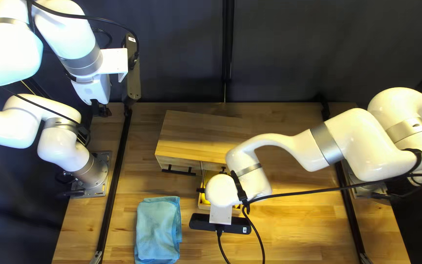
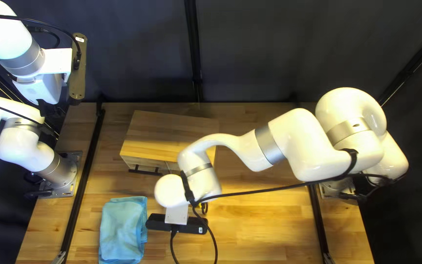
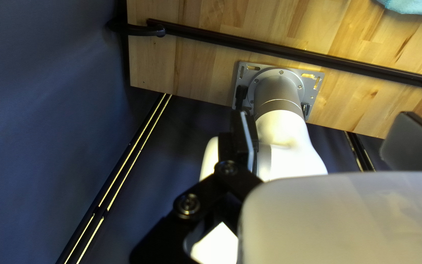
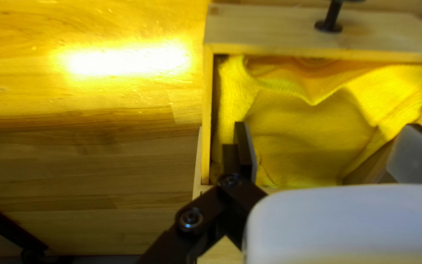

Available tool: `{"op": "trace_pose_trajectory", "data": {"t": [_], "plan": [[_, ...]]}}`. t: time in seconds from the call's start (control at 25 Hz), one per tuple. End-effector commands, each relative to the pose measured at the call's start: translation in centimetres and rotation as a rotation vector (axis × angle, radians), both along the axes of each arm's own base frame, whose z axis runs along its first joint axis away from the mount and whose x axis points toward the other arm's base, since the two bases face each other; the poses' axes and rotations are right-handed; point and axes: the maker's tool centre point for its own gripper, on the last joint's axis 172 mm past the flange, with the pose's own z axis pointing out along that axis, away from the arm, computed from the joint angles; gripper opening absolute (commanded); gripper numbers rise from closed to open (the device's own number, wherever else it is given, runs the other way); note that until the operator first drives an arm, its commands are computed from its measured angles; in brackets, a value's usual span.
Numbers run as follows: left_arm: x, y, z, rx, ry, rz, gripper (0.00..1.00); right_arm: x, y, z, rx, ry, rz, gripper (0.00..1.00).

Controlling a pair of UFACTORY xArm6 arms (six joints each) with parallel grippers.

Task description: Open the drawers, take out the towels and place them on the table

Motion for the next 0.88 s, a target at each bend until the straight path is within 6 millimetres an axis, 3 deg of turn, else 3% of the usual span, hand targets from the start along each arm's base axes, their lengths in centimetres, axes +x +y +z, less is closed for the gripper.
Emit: {"op": "trace_pose_trajectory", "data": {"t": [0.04, 0.88], "plan": [[0.0, 0.0, 0.0, 0.000, 0.000, 0.000, 1.00, -0.1, -0.4, -0.4, -0.005, 0.003, -0.005, 1.00], [0.0, 0.0, 0.0, 0.000, 0.000, 0.000, 1.00, 0.2, -2.3, -2.4, -0.011, -0.005, -0.011, 1.00]]}}
